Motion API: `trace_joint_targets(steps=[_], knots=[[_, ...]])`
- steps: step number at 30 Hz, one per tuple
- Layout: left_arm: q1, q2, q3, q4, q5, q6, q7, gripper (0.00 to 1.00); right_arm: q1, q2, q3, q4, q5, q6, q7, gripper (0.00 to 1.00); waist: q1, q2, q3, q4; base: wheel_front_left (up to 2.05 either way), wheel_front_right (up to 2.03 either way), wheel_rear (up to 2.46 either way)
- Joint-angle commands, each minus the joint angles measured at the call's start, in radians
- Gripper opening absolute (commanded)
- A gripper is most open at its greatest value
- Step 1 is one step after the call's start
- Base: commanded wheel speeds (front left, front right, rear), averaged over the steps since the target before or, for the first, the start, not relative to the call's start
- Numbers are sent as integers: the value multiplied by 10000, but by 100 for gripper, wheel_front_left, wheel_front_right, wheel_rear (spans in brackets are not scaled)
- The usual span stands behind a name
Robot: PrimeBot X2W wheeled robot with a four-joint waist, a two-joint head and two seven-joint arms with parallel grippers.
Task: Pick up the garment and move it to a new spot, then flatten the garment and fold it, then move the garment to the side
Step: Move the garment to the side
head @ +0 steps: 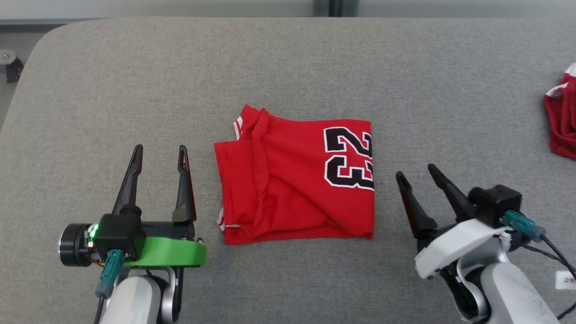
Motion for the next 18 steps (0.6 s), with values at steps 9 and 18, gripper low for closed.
trace_joint_targets(steps=[9,18], knots=[[-535,-272,169,-125,267,-181,-72,100,-1639,185,1229,3121,951,1,362,47,0,-1,1004,1035,0,0,0],[-615,-162,293,-288,656,-371,-69,100,-2022,-695,1851,3130,1577,-14,-251,0,0,-1,1220,258,0,0,0]])
